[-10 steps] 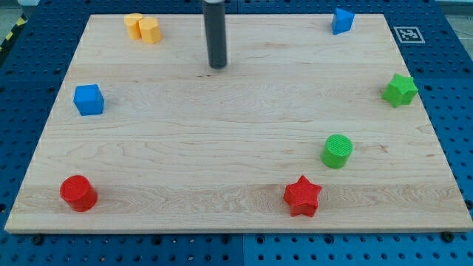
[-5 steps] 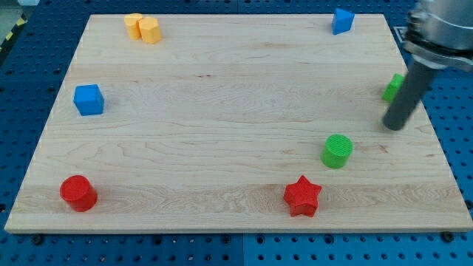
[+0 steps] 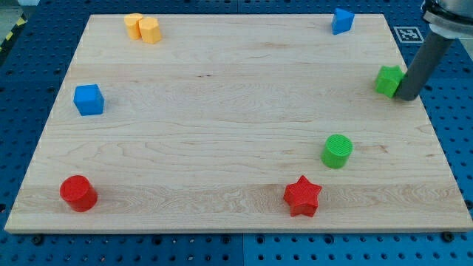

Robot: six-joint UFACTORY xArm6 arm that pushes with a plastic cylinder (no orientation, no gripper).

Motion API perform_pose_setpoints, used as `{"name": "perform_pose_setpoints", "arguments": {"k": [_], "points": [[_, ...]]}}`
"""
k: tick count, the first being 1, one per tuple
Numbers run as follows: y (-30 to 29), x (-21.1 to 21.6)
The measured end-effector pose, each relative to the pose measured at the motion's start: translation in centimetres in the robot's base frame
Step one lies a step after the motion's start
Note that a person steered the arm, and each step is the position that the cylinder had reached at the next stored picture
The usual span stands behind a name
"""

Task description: Push the green star into the blue triangle

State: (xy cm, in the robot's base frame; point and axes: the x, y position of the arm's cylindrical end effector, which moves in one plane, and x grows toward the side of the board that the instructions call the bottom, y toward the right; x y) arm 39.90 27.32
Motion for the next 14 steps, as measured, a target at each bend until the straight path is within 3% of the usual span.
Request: {"name": "perform_pose_setpoints", "arguments": {"k": [1,2,3,5,7,9,10,11,12,13,14], "points": [[0.0,-1.1],[0.0,2.9],[-0.7,3.3],[-1.1,-1.6],[-2.5,1.1],[-2.3,-7.2],[-1.8,-6.3],[-2.4,-2.5],[-2.6,-5.6],[-2.6,-5.7],[-3.4,-1.0]]}}
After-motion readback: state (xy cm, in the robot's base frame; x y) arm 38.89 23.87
